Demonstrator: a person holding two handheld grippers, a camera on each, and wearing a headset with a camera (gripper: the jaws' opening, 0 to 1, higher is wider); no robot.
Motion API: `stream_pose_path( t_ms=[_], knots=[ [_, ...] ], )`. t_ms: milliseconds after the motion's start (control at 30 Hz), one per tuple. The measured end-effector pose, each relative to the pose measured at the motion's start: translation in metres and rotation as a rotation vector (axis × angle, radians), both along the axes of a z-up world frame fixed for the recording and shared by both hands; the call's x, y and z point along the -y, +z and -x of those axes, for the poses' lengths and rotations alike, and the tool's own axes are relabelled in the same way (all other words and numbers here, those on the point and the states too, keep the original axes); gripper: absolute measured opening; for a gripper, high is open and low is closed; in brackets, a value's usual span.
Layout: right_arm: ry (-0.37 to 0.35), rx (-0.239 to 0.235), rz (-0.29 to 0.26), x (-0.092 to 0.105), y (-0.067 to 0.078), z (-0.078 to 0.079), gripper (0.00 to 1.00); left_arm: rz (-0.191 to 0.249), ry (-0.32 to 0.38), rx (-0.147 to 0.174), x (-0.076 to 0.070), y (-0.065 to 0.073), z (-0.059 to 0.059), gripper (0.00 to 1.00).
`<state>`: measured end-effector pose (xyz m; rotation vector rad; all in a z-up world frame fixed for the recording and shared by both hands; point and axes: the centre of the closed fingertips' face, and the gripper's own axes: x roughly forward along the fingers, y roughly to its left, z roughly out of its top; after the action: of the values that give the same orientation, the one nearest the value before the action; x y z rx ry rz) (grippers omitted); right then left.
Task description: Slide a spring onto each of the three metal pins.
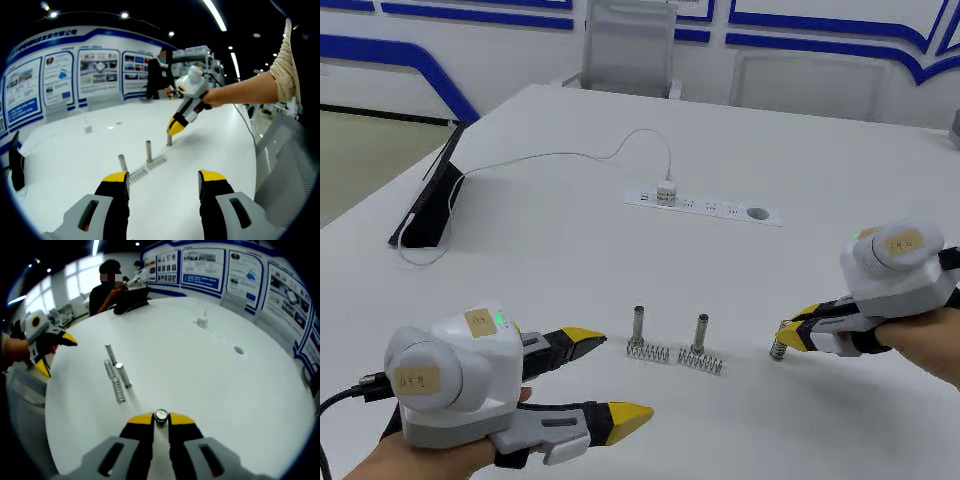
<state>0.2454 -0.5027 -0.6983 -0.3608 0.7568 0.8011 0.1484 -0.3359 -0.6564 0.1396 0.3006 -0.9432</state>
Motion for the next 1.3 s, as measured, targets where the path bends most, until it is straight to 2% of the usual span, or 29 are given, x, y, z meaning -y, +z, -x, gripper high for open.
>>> stream_pose_path(
  t_ms=[300, 500, 767, 1300],
  knots=[
    [0.002, 0.006, -0.006, 0.000, -0.001, -0.001, 0.13, -0.002, 0.001, 0.001, 0.000, 0.000, 0.000, 0.56],
    [0.005, 0.013, -0.004, 0.000, -0.004, -0.001, 0.17, -0.002, 0.003, 0.004, 0.000, 0.001, 0.001, 0.56],
    [-0.003, 0.028, -0.006, 0.003, -0.002, 0.004, 0.22, 0.000, 0.003, 0.006, 0.001, 0.002, 0.001, 0.57],
    [-0.015, 0.041, -0.007, 0.011, -0.002, 0.017, 0.26, 0.005, 0.002, 0.015, 0.002, 0.007, 0.001, 0.57]
  ],
)
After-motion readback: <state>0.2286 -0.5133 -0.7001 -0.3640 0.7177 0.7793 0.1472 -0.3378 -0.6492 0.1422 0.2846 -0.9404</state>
